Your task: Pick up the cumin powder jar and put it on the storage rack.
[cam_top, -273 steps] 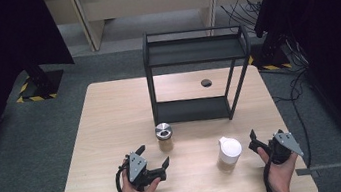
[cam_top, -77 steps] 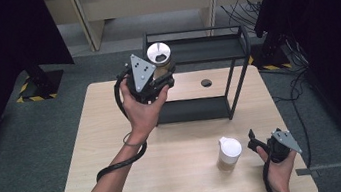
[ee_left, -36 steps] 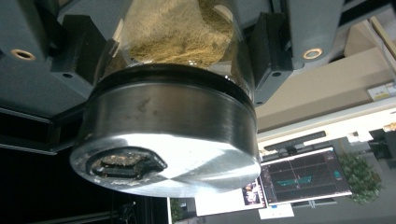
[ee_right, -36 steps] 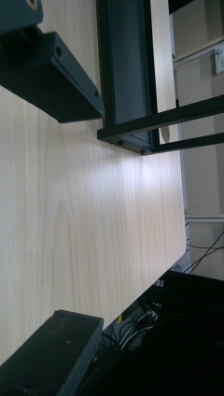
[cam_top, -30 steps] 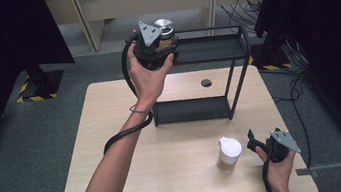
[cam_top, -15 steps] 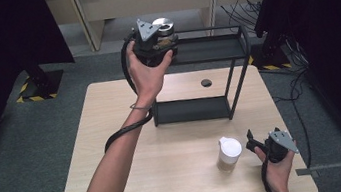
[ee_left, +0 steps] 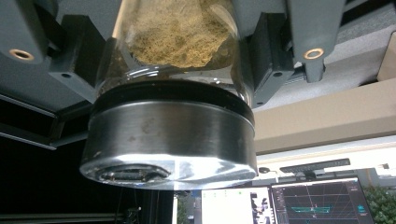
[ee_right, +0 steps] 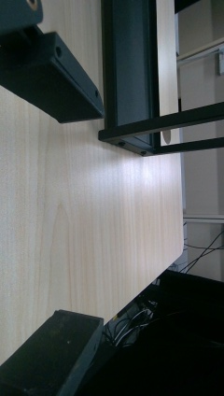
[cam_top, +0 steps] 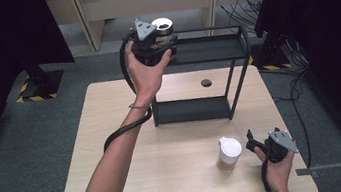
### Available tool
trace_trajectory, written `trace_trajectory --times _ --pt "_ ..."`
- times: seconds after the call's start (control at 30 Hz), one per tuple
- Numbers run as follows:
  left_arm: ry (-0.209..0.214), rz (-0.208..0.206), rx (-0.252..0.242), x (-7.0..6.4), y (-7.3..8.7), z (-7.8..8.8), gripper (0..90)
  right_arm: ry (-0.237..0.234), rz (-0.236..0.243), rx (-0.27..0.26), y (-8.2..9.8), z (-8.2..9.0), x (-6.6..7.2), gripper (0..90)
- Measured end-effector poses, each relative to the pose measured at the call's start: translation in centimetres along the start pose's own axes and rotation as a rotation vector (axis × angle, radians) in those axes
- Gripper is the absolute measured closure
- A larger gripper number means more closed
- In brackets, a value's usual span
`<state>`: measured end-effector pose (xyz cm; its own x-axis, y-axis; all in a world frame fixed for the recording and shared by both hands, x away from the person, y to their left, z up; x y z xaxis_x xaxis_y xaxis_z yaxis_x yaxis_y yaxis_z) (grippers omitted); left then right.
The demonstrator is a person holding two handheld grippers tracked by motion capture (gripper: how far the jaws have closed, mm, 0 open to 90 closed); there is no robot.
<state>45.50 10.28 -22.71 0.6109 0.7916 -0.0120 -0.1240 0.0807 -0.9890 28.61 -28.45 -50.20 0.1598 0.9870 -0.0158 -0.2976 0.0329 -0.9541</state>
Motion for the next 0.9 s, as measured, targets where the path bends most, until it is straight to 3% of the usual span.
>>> trace_trajectory --times 0.23,0.3,0.33,0.4,0.9 --pt "0.001 0.0 -0.014 -0.2 -0.3 0.1 24.1 0.0 0.0 -0.001 0.0 0.0 0.0 2.6" --pt "-0.014 0.009 -0.028 -0.4 -0.2 0.2 15.8 0.0 0.0 0.0 0.0 0.0 0.0 2.6" --pt "-0.042 0.0 -0.043 -0.8 -0.1 0.3 9.2 0.0 0.0 -0.001 0.0 0.0 0.0 2.6" --pt "-0.054 -0.02 -0.064 -0.9 0.2 0.5 2.9 0.0 0.003 -0.002 0.0 0.0 0.0 2.6" --pt "-0.051 -0.101 -0.083 -2.0 0.6 3.5 1.9 0.003 0.008 -0.003 0.0 0.0 0.1 2.6"
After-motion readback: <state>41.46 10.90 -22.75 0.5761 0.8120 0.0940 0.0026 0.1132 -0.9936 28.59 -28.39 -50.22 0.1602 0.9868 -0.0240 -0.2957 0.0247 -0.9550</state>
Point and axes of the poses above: each handheld gripper's, and its own axes: z roughly backward along the jaws, y roughly out of its underside, x roughly to its left, the point moved 7 cm from there along -z, roughly forward along the jaws, and after that the axes turned 8 degrees about y, right-handed, at the moved point
